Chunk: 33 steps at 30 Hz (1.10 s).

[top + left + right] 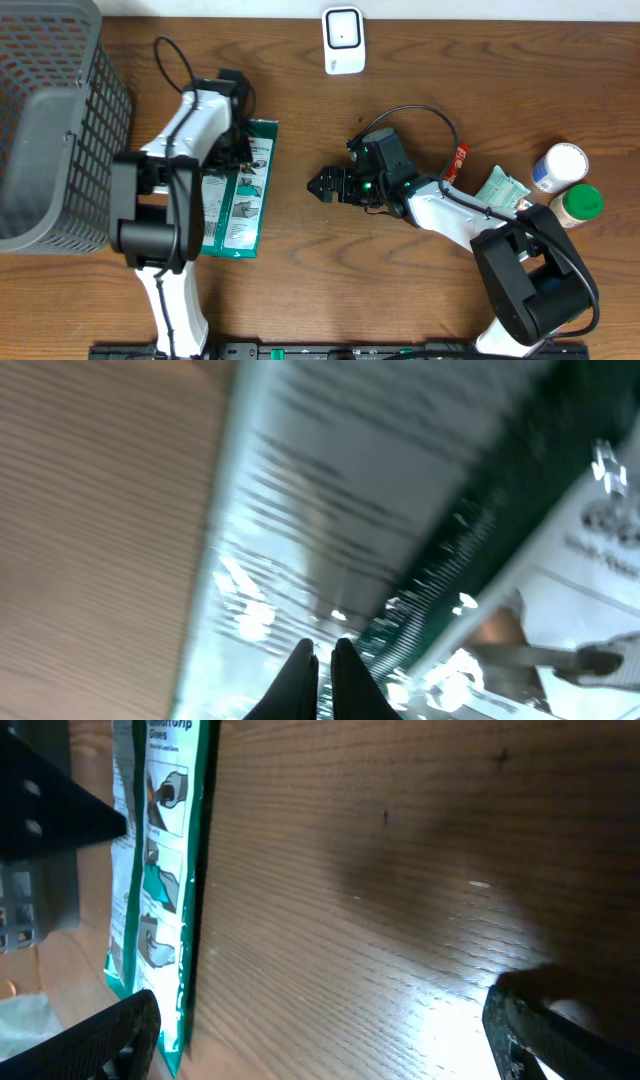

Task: Scan the item barcode
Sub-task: 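Grasp the green 3M gloves pack edge with the left gripper and lift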

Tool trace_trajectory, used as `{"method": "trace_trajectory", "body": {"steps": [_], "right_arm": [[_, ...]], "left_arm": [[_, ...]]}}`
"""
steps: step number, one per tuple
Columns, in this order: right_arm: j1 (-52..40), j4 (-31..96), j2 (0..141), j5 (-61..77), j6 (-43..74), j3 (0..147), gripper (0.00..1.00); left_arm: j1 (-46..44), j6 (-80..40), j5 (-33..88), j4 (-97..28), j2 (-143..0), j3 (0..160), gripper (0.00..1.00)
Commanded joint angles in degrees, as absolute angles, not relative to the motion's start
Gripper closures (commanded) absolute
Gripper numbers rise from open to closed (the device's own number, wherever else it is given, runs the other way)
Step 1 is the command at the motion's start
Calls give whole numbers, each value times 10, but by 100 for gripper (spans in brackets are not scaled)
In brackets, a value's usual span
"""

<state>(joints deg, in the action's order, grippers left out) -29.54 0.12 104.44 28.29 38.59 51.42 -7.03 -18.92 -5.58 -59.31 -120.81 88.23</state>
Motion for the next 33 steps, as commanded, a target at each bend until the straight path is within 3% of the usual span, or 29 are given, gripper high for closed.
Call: {"method": "trace_trajectory", "body": {"steps": [1, 10, 23, 26, 33], "right_arm": [[-301, 10, 1068, 285, 389, 508, 1], [-301, 10, 1068, 271, 389, 508, 1], [-301, 11, 1068, 269, 389, 508, 3], [-301, 13, 1068, 269, 390, 508, 11], [-311, 15, 1068, 273, 417, 508, 10]], "left_arm": [[-37, -174, -96, -592, -1150, 904, 92], [28, -150, -95, -569, -1142, 881, 93], [32, -112, -94, -462, -1157, 763, 93], [30, -112, -54, -453, -1157, 737, 93], [20, -112, 59, -415, -1157, 688, 93]]}}
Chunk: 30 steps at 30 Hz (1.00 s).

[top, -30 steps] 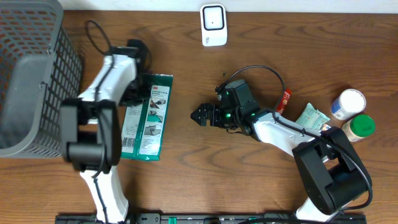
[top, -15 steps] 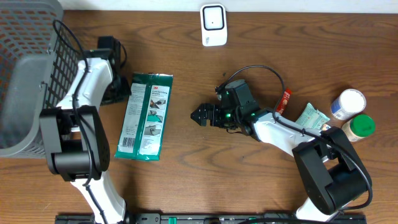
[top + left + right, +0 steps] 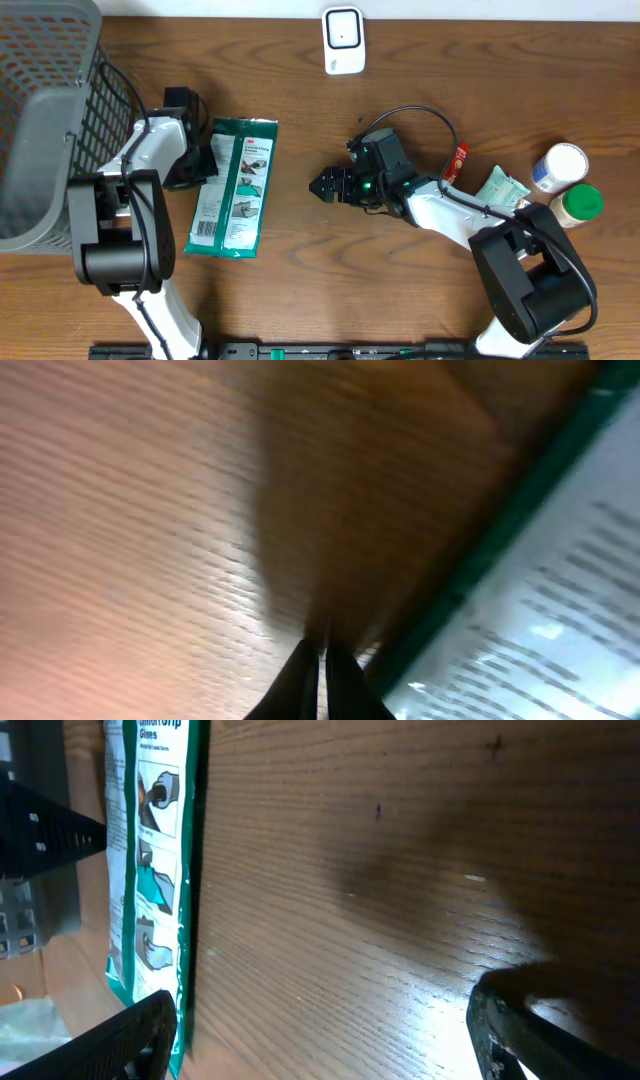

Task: Scan the item barcode
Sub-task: 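Grasp the green 3M gloves pack edge with the left gripper and lift, then swing the gloves pack upright toward the right gripper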

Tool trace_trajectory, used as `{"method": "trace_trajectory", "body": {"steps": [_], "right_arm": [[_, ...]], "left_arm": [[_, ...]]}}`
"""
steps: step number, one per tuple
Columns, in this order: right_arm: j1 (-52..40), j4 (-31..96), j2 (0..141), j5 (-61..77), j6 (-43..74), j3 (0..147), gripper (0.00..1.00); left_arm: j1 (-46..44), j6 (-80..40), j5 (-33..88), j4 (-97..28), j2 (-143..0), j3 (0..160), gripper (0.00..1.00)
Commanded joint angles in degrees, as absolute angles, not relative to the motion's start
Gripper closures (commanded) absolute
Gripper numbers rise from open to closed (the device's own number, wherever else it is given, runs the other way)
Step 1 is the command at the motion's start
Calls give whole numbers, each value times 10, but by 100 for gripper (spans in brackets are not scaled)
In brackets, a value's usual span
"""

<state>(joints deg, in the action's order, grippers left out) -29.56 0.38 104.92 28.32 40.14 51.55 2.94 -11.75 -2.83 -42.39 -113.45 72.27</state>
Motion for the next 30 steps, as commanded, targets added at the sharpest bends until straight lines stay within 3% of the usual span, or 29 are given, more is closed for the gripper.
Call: {"method": "trace_trajectory", "body": {"steps": [1, 9, 18, 21, 24, 30], "right_arm": [[-313, 15, 1068, 273, 417, 508, 9], [-317, 17, 1068, 273, 423, 508, 12], [-359, 54, 1068, 276, 537, 508, 12], [-382, 24, 1068, 238, 546, 508, 10], [-394, -15, 1068, 158, 546, 508, 1], [-385, -73, 1068, 69, 546, 508, 1]], "left_arm": [[17, -112, 67, -414, -1157, 685, 93], [-46, -113, 84, -419, -1157, 683, 92], [-82, -123, 77, -425, -1157, 683, 92], [-82, -123, 77, -426, -1157, 683, 92], [-82, -123, 85, -430, -1157, 683, 92], [-82, -123, 191, -436, -1157, 683, 92]]}}
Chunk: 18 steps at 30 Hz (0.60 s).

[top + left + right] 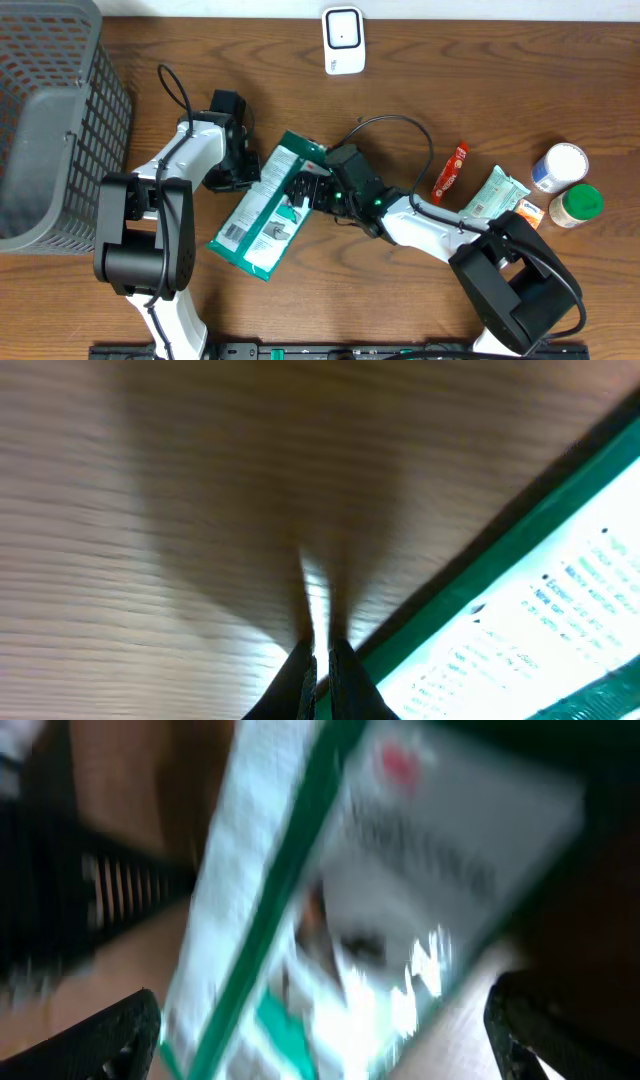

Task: Scan the item barcode
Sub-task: 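Swing the gloves pack upright toward the right gripper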

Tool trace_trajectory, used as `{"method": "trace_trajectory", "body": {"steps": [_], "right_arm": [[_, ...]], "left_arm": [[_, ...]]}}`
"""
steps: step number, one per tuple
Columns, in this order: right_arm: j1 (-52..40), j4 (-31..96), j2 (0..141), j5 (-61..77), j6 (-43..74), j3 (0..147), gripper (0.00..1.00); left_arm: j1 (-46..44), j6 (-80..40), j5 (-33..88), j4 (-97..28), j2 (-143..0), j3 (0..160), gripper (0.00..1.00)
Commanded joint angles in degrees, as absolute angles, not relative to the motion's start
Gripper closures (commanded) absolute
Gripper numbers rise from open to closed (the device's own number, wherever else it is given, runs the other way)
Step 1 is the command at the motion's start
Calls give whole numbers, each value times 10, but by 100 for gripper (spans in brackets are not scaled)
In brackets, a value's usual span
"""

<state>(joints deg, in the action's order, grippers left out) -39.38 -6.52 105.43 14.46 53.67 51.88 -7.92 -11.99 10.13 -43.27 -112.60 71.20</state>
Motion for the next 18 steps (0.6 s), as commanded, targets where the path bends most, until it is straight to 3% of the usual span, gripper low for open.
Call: {"method": "trace_trajectory", "body": {"steps": [1, 9, 18], "right_arm": [[-381, -83, 1068, 70, 546, 508, 1], [-382, -78, 1068, 158, 546, 508, 1], [-383, 88, 1068, 230, 546, 508, 1]], "left_arm": [[-82, -123, 220, -436, -1157, 683, 92], [-97, -132, 279, -427, -1157, 683, 92], [-119, -132, 256, -434, -1157, 683, 92]]}}
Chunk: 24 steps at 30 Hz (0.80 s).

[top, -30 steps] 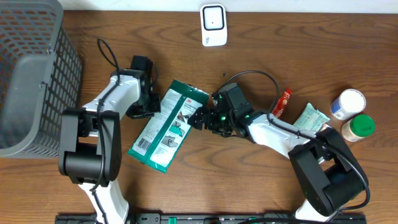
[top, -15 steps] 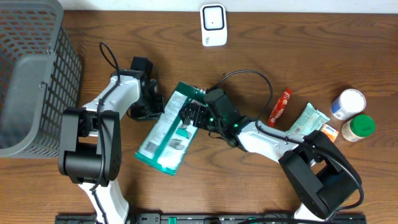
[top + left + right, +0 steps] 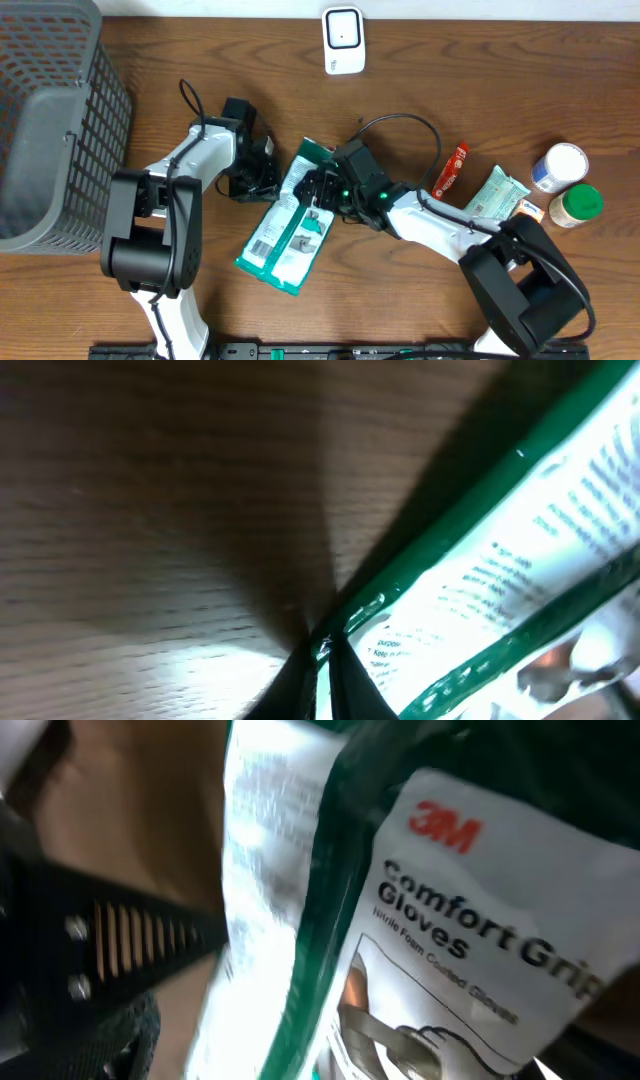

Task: Scan the item barcode
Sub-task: 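Swing the gloves pack upright toward the right gripper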

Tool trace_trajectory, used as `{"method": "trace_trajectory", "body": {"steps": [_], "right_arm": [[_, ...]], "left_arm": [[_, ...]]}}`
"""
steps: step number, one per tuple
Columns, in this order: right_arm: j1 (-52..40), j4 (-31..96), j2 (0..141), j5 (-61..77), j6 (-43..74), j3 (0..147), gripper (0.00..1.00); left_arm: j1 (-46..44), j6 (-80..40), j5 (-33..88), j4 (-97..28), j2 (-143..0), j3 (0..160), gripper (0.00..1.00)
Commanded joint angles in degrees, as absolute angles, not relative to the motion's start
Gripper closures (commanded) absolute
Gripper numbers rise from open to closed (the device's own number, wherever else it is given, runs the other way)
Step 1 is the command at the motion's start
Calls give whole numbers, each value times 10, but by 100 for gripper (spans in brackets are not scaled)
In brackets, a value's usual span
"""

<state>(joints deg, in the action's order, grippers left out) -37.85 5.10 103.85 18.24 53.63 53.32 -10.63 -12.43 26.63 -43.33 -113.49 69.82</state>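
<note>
A green and white 3M glove package (image 3: 285,235) lies tilted on the table, its upper end toward the middle. My left gripper (image 3: 262,182) is shut, with its tips (image 3: 322,650) against the package's green left edge (image 3: 470,530). My right gripper (image 3: 318,190) is open over the package's upper end, and the printed front (image 3: 470,920) fills the space between its fingers (image 3: 110,1040). The white scanner (image 3: 343,40) stands at the table's far edge, well away from the package.
A grey mesh basket (image 3: 50,120) stands at the far left. At the right lie a red sachet (image 3: 450,172), a green and white pouch (image 3: 500,190), a white-lidded bottle (image 3: 560,165) and a green-lidded jar (image 3: 578,203).
The package has turned steeper and shifted right and toward the front. My left gripper moved right along with its edge. My right gripper stays at the upper end.
The package first lay at the left with my shut left gripper over it and my open right gripper at mid-table. Then the left gripper was beside its left edge. Later the package lay tilted further right, its upper end at the right gripper, and now steeper.
</note>
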Motion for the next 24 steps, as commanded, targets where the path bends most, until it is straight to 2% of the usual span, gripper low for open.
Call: {"method": "trace_trajectory", "body": {"steps": [1, 6, 12, 13, 17, 24], "right_arm": [[-383, 90, 1068, 244, 541, 508, 1], [-379, 63, 1068, 272, 519, 508, 1], [-328, -70, 1068, 200, 502, 508, 1], [-318, -88, 1068, 183, 501, 508, 1], [-281, -126, 1068, 155, 501, 508, 1], [-226, -109, 1068, 292, 470, 509, 1]], "left_arm": [[-121, -132, 247, -432, -1157, 683, 91], [-124, -132, 239, -429, -1157, 683, 91], [-124, -131, 198, -413, -1157, 684, 83], [-122, -131, 199, -401, -1157, 684, 78], [-116, -134, 204, -336, -1156, 685, 75], [-113, -138, 203, -347, -1146, 702, 66]]}}
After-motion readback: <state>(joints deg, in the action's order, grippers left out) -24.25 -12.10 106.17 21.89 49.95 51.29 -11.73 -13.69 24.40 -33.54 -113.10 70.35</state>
